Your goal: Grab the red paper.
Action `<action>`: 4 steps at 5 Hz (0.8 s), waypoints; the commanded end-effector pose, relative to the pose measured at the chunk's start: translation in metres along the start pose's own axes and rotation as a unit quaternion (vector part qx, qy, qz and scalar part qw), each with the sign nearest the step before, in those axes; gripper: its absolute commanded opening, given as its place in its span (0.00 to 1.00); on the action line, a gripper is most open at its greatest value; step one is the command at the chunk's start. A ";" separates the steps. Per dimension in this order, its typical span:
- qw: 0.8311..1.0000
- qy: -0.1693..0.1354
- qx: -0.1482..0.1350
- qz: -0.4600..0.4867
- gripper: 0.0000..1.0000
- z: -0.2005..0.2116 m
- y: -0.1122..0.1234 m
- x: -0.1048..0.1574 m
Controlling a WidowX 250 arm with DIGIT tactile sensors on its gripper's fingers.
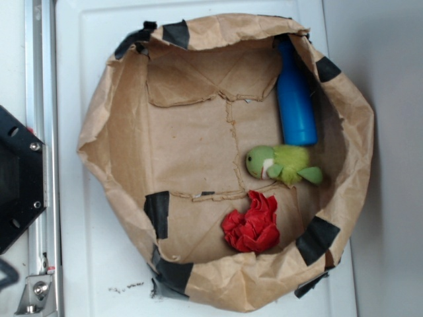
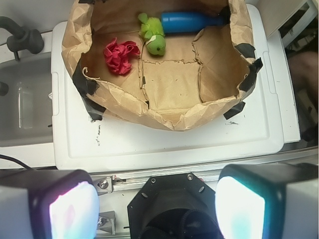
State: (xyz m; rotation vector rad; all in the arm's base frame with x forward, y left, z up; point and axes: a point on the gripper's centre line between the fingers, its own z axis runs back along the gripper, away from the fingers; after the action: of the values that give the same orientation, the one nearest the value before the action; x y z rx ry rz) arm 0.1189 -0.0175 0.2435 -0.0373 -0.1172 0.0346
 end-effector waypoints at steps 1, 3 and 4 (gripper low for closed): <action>1.000 0.000 0.000 0.000 1.00 0.000 0.000 0.000; 0.988 -0.055 0.004 -0.143 1.00 -0.015 0.000 0.059; 0.962 -0.067 -0.031 -0.261 1.00 -0.026 -0.015 0.049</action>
State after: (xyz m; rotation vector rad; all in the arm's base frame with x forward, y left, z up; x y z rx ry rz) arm 0.1708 -0.0257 0.2160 -0.0718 -0.2397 -0.4955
